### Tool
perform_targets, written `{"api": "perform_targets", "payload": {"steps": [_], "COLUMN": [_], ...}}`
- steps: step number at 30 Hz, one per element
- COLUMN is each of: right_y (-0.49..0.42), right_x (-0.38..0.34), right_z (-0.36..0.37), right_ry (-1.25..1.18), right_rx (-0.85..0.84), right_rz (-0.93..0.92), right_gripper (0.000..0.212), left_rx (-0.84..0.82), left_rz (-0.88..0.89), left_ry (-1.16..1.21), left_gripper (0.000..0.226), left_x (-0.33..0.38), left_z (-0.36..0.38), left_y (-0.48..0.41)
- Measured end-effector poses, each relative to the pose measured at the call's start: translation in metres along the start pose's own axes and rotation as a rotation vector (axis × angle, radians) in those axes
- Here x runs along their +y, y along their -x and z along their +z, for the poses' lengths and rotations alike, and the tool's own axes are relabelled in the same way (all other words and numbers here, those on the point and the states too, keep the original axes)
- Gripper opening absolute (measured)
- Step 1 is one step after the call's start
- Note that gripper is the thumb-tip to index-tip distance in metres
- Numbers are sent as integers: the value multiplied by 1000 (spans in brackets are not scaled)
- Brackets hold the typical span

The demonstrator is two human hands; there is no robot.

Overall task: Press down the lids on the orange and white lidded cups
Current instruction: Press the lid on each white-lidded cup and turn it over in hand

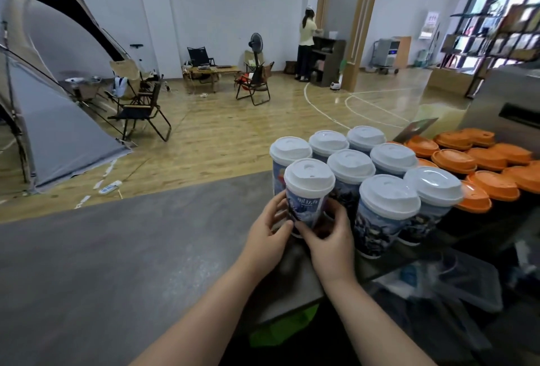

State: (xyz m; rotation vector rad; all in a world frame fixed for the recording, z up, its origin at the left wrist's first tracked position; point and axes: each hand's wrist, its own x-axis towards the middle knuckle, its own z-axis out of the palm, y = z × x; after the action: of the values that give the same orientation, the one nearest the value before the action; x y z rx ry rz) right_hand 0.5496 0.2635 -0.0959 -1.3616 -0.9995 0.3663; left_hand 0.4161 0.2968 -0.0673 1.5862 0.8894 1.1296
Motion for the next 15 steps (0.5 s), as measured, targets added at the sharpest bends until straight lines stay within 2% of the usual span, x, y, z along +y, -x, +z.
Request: {"api": "perform_targets", "payload": {"steps": [15], "right_y": [7], "right_x": [-5], "right_z": [-5], "right_ry": [90], "right_rx": [24], "right_rz": [-21], "right_gripper": [52], "left_rx": [117], "left_rz": [-23], "left_ry": [-41], "left_gripper": [50], "left_x": [0], "left_z": [4], "left_y": [2]}}
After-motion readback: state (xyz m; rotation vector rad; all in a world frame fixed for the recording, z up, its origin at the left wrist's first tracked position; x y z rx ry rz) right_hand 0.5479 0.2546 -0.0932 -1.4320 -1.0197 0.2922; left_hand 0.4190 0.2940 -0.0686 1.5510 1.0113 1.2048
